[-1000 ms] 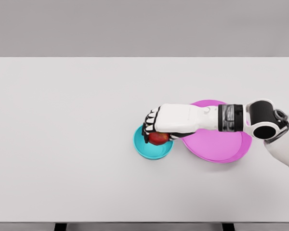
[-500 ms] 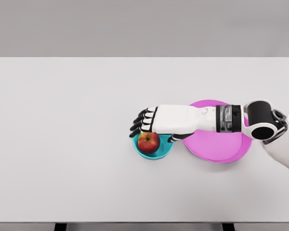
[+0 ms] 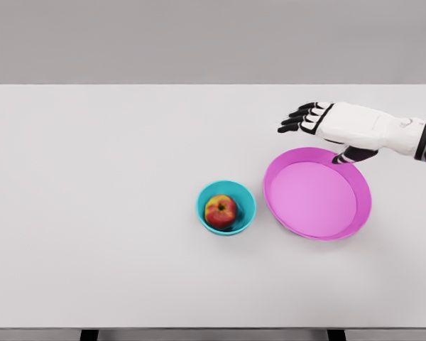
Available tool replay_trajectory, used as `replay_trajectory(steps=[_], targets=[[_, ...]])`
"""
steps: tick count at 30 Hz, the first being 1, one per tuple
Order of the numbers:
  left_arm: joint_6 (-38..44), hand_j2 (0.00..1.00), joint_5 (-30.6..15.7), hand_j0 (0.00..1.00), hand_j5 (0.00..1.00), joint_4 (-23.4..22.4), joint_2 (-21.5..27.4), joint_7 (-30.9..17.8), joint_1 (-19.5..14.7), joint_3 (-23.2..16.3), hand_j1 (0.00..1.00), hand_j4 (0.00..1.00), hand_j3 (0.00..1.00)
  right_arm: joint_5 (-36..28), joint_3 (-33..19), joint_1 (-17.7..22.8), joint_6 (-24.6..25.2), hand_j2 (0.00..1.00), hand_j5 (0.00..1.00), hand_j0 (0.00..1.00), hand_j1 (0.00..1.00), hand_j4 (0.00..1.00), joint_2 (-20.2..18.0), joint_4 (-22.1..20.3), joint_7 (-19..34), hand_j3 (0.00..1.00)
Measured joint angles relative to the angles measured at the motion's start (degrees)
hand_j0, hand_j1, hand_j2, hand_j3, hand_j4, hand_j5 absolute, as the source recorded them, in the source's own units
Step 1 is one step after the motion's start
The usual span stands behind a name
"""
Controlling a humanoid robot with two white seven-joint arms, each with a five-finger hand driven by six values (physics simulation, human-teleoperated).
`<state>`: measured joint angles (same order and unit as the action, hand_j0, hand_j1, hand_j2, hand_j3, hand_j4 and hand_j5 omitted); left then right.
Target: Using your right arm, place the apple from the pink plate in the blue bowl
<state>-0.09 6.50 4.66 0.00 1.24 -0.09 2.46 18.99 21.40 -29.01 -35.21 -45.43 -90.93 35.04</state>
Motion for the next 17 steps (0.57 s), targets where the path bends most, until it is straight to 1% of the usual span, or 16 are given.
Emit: replay_trajectory(steps=[2,4,5,9,17], targets=[[0.0,1.00,0.0,1.00,1.00,0.0,0.0,0.0,0.0,0.0,1.00,1.00,1.00,0.2,-3.5,1.9,0.0,1.00,1.00,1.00,1.00,1.00,1.3,2.5,0.0,1.00],[0.0,1.00,0.0,1.00,1.00,0.0,0.0,0.0,0.0,0.0,1.00,1.00,1.00,0.2,-5.5,3.9,0.0,1.00,1.00,1.00,1.00,1.00,2.3,4.3,0.0,1.00],[0.0,1.00,0.0,1.00,1.00,0.0,0.0,0.0,0.0,0.0,1.00,1.00,1.00,0.3,-6.1,4.0,0.0,1.00,1.00,1.00,1.00,1.00,2.8,5.0,0.0,1.00],[0.0,1.00,0.0,1.00,1.00,0.0,0.0,0.0,0.0,0.0,1.00,1.00,1.00,0.3,-7.3,4.7,0.0,1.00,1.00,1.00,1.00,1.00,3.7,6.3,0.0,1.00],[-0.1,1.00,-0.1,1.00,1.00,0.0,0.0,0.0,0.0,0.0,1.00,1.00,1.00,0.3,-8.1,5.2,0.0,1.00,1.00,1.00,1.00,1.00,3.9,7.2,0.0,1.00]])
